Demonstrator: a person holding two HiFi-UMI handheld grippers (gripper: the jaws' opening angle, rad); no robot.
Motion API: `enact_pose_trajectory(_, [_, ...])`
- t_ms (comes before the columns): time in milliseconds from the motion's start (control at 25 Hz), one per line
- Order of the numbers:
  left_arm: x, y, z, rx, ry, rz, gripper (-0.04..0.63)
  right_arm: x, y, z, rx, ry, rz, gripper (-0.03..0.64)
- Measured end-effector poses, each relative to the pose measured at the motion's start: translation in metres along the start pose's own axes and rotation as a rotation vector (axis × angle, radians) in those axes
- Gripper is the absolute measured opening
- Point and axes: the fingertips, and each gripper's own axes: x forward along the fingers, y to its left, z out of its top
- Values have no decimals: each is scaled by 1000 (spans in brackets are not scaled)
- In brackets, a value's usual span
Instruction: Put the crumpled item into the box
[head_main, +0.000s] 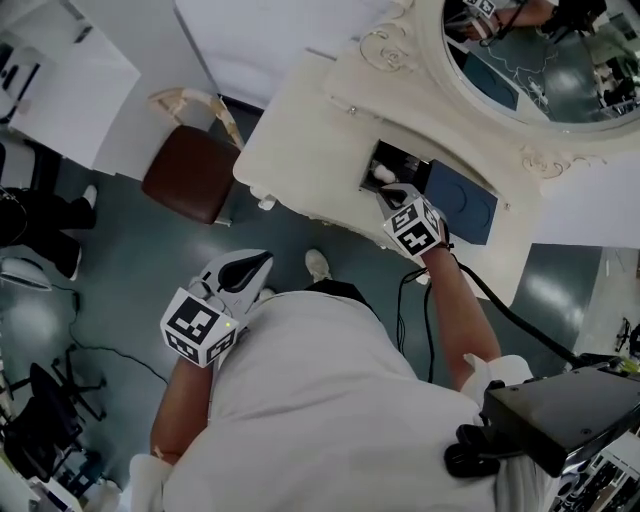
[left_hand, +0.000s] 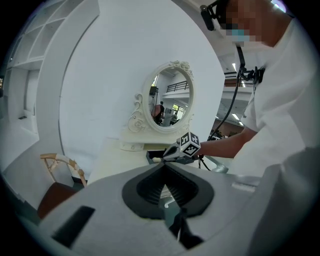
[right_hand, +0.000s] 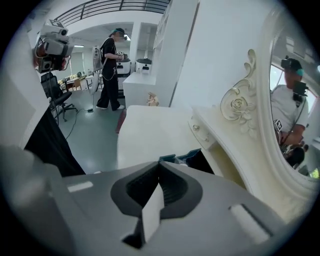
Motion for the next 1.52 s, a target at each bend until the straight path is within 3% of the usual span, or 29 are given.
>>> enact_pose_trajectory(960, [-110, -35, -73, 67, 35, -153, 2, -97, 241, 48, 314, -237, 33, 0])
enact_pose_trajectory(1520, [-134, -65, -93, 98, 22, -199, 2, -128, 305, 55, 309, -271, 39, 0])
